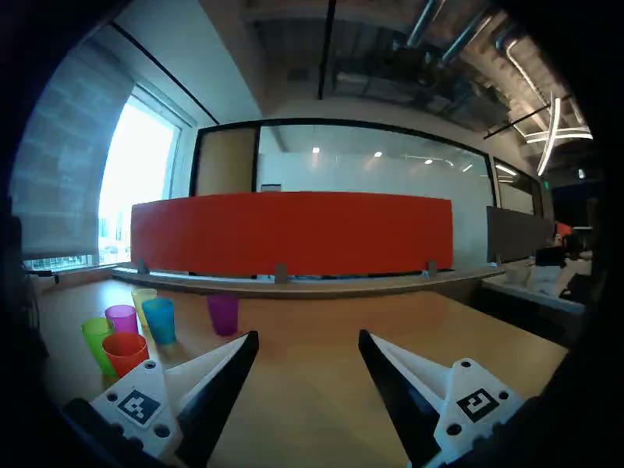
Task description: Pour water
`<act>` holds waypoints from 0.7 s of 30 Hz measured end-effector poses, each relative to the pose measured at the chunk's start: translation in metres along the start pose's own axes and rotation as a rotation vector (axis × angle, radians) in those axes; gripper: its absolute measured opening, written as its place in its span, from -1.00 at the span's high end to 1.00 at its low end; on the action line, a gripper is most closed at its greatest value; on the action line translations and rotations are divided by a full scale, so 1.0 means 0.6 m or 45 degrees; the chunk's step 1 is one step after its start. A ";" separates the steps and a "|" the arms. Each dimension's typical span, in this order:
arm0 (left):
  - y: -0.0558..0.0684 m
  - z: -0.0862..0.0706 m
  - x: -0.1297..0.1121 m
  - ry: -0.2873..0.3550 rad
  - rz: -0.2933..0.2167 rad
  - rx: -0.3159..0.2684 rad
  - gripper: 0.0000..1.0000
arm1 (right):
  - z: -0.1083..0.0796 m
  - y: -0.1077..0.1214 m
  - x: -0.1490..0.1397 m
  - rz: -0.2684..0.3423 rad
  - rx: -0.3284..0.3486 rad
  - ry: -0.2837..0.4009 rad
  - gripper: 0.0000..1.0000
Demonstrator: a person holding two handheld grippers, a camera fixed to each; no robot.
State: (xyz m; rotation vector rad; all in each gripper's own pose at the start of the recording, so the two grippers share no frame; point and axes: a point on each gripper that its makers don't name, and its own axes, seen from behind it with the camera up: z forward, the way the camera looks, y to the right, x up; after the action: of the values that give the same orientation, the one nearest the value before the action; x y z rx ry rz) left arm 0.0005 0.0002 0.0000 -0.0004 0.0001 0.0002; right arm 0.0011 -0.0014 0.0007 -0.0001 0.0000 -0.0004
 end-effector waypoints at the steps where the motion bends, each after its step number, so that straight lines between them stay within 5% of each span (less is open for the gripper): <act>1: 0.001 0.000 0.002 0.000 0.000 -0.001 -0.87 | 0.000 0.000 0.000 0.000 0.000 0.000 -0.99; 9: 0.005 0.003 0.007 -0.010 0.017 -0.015 -0.87 | -0.001 0.005 0.001 0.001 -0.020 -0.016 -0.99; 21: 0.038 -0.001 0.106 -0.051 -0.002 -0.077 -0.87 | -0.013 0.006 0.124 0.017 -0.041 -0.026 -0.99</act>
State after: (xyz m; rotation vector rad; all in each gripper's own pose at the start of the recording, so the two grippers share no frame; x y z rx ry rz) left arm 0.0643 0.0229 -0.0004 -0.0611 -0.0399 -0.0017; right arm 0.0755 0.0022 -0.0069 -0.0326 -0.0205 0.0130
